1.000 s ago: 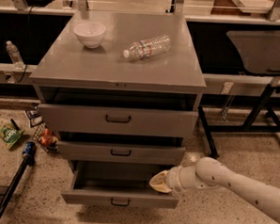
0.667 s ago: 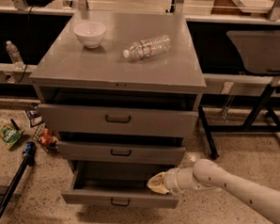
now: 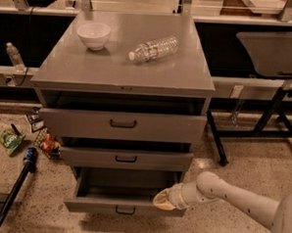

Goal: Close bottom drawer

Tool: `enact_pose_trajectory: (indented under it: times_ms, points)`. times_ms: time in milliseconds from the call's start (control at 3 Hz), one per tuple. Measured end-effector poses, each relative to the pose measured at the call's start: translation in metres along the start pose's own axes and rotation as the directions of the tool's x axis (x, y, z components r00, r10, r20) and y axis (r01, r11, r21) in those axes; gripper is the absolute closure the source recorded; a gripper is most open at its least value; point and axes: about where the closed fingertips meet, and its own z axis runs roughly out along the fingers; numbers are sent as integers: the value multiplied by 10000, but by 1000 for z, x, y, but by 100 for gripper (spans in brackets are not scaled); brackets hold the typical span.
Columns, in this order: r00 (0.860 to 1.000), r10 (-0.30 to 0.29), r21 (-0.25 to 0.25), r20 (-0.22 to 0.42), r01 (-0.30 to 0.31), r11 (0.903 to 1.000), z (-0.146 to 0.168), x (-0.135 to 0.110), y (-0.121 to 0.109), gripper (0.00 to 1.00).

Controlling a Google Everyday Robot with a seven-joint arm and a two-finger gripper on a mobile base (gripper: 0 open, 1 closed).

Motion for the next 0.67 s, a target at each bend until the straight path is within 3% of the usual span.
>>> enact_pose_trajectory:
  times_ms: [667]
  points:
    - [9893,-1313,77,-630,1320,9912,47,28,5,100]
